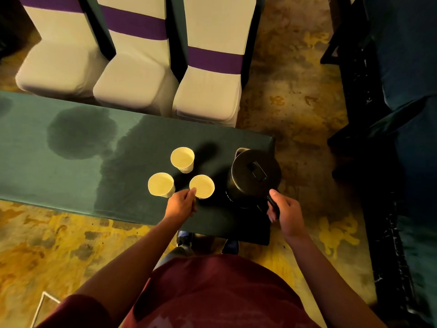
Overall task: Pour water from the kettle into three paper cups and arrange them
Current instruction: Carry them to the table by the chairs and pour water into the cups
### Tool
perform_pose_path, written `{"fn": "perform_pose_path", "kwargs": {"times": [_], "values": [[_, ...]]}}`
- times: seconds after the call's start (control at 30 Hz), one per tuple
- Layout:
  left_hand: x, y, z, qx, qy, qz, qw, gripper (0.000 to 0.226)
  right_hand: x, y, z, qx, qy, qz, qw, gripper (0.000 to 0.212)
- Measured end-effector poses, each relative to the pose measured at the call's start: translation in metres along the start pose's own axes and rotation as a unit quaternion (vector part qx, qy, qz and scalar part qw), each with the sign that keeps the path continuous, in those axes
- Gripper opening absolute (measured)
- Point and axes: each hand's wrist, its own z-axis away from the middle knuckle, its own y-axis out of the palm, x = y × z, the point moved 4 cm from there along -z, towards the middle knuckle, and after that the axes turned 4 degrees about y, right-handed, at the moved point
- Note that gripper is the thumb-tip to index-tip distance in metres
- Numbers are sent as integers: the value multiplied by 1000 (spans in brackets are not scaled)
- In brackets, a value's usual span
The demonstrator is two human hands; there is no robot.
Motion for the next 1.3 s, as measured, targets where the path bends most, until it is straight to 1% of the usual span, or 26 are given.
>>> {"fn": "perform_pose_path", "kwargs": {"times": [0.27, 0.5, 0.7, 0.87, 1.03, 1.17, 1.3], "values": [[0, -2, 1, 9, 5, 13, 1000, 43, 31, -4, -6, -3, -18, -6, 1000, 50], [1, -2, -2, 15, -2, 30, 999, 41, 43, -10, 1, 4, -28, 1, 1000, 51], [0, -1, -5, 32, -5, 20, 999, 41, 61, -14, 12, 37, -10, 23, 999, 45], [1, -2, -8, 45, -8, 20, 999, 40, 74, -11, 24, 71, 12, 52, 996, 42], [3, -3, -10, 54, -9, 15, 998, 40, 81, -1, 34, 81, 14, 96, 992, 46], [3, -4, -10, 58, 3, 13, 998, 39, 84, 7, 40, 92, 22, 141, 985, 43], [3, -6, -10, 60, 11, 7, 998, 39, 83, 14, 43, 97, 33, 180, 978, 46]]}}
